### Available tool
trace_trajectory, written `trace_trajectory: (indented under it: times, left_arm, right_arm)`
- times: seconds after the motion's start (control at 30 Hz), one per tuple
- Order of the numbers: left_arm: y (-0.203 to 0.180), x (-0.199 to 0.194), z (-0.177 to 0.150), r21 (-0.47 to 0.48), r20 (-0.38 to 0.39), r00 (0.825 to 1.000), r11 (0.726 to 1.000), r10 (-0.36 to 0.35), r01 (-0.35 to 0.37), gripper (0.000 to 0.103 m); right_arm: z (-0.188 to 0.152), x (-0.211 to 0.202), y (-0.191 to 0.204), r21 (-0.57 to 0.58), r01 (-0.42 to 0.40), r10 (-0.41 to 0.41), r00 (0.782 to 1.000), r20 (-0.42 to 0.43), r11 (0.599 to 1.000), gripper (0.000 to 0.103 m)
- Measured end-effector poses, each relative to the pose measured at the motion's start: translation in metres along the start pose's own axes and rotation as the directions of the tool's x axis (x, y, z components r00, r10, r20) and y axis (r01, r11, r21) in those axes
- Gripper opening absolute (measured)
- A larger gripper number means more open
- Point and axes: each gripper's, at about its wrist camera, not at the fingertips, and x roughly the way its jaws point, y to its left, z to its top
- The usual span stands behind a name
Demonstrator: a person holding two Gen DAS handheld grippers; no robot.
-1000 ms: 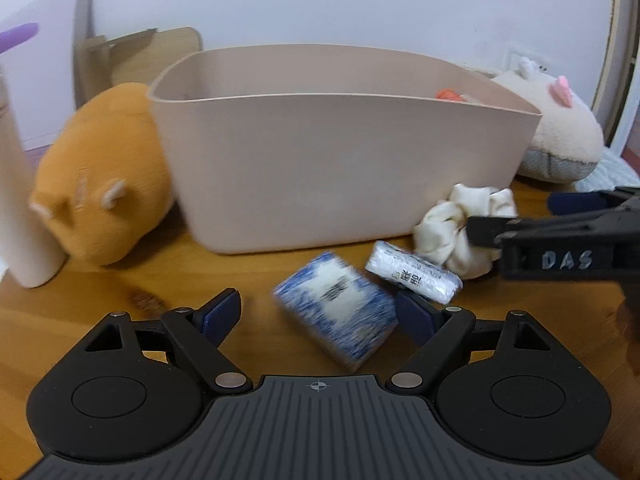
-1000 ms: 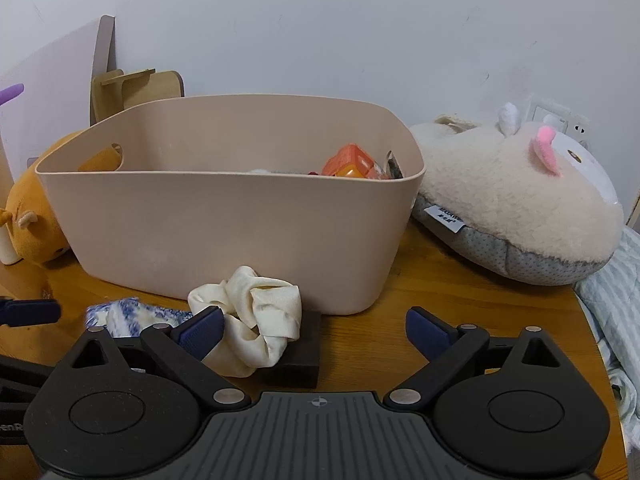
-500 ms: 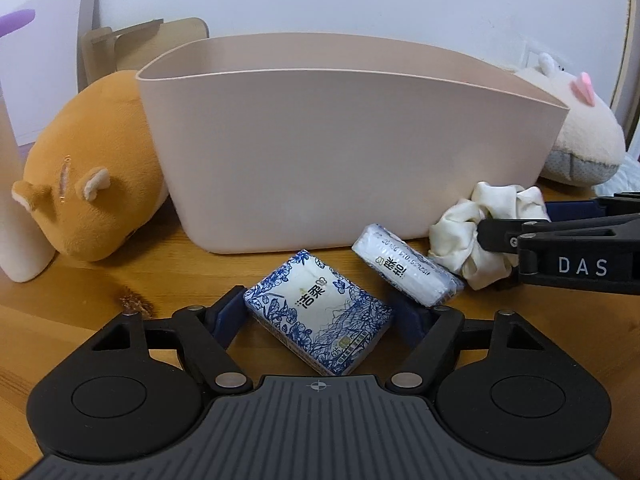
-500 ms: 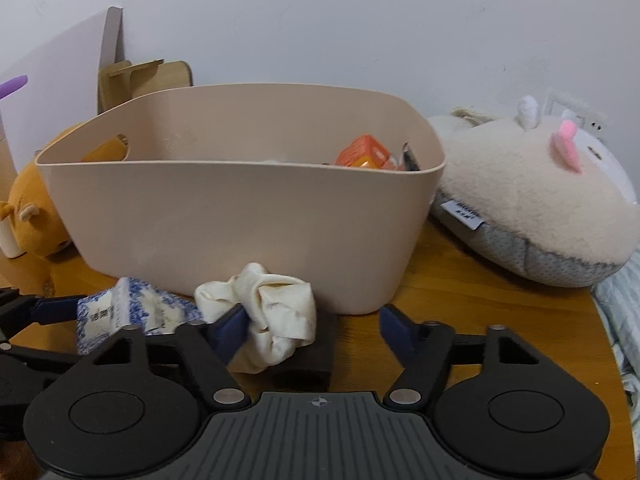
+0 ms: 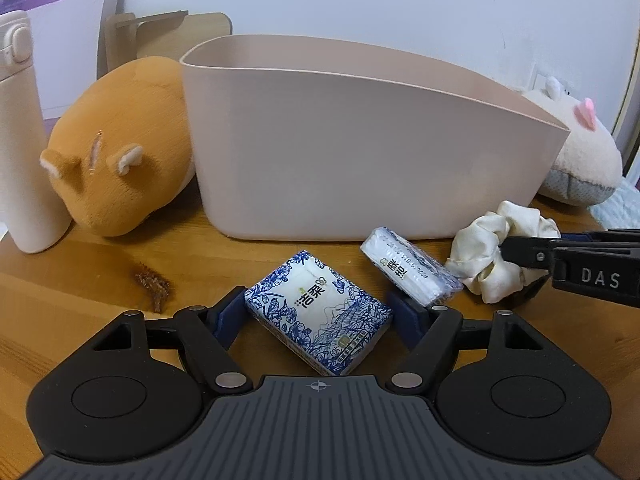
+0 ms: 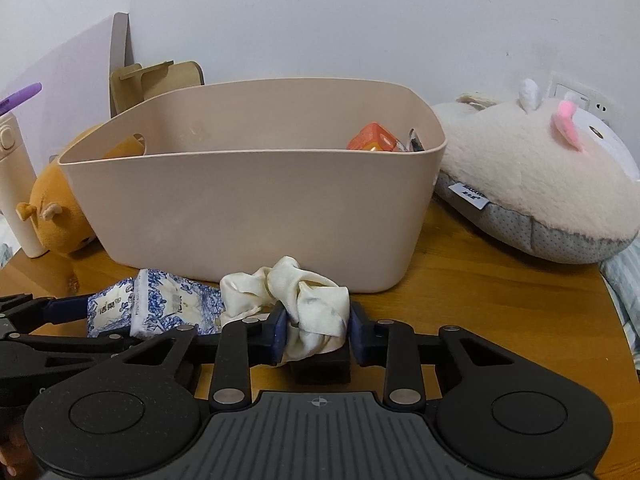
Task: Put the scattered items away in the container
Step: 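Grasp a blue-and-white tissue pack with the left tool while the right tool grasps the cream scrunchie, then lift both held items over the bin and open both tools to release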
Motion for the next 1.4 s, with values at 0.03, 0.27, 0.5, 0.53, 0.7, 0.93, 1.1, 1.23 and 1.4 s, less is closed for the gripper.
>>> trace_trajectory:
  times: [0.03,0.27,0.5,0.53,0.7,0.93,1.1,1.23,1.4]
  left_arm:
    - [0.001,-0.002,0.0,0.0,0.005,1.0,1.0,0.001,-0.001,0.076]
    - [0.004,-0.013,0.003,-0.01,0.025,1.0,1.0,0.005,-0.005,0.076]
    - [0.0,-0.036,0.004,-0.009,0.065,0.998,1.0,-0.003,0.003,0.076]
    - [-0.001,-0.041,0.003,-0.007,0.073,0.997,1.0,-0.004,0.005,0.076]
    - [-0.002,-0.053,0.011,-0.002,0.109,0.994,1.0,-0.02,0.02,0.076]
    - [-0.005,-0.071,0.025,0.005,0.162,0.986,1.0,-0.024,0.023,0.076]
    - [-0.007,-0.085,0.039,0.013,0.208,0.978,1.0,-0.023,0.021,0.076]
    - [-0.007,-0.095,0.056,0.01,0.249,0.968,1.0,-0.022,0.021,0.076]
    - [-0.006,-0.102,0.083,0.023,0.305,0.952,1.0,-0.016,0.01,0.076]
  right_arm:
    - [0.0,-0.004,-0.001,0.003,-0.003,0.003,1.0,0.007,1.0,0.018]
    - [0.002,-0.019,-0.004,0.017,-0.026,0.026,1.0,0.018,1.0,0.01]
    - [0.003,-0.034,-0.001,0.022,-0.037,0.036,0.998,0.045,0.999,0.009]
    - [0.004,-0.038,-0.001,0.02,-0.038,0.037,0.998,0.053,0.999,0.009]
    - [0.011,-0.055,0.005,0.002,-0.039,0.039,0.995,0.087,0.999,0.009]
    - [0.02,-0.08,0.01,-0.017,-0.036,0.038,0.989,0.145,0.999,0.009]
    - [0.03,-0.092,0.01,-0.03,-0.032,0.037,0.982,0.184,0.999,0.009]
    - [0.04,-0.101,0.009,-0.036,-0.028,0.035,0.976,0.216,0.999,0.009]
    - [0.055,-0.109,0.008,-0.043,-0.016,0.027,0.967,0.253,0.999,0.009]
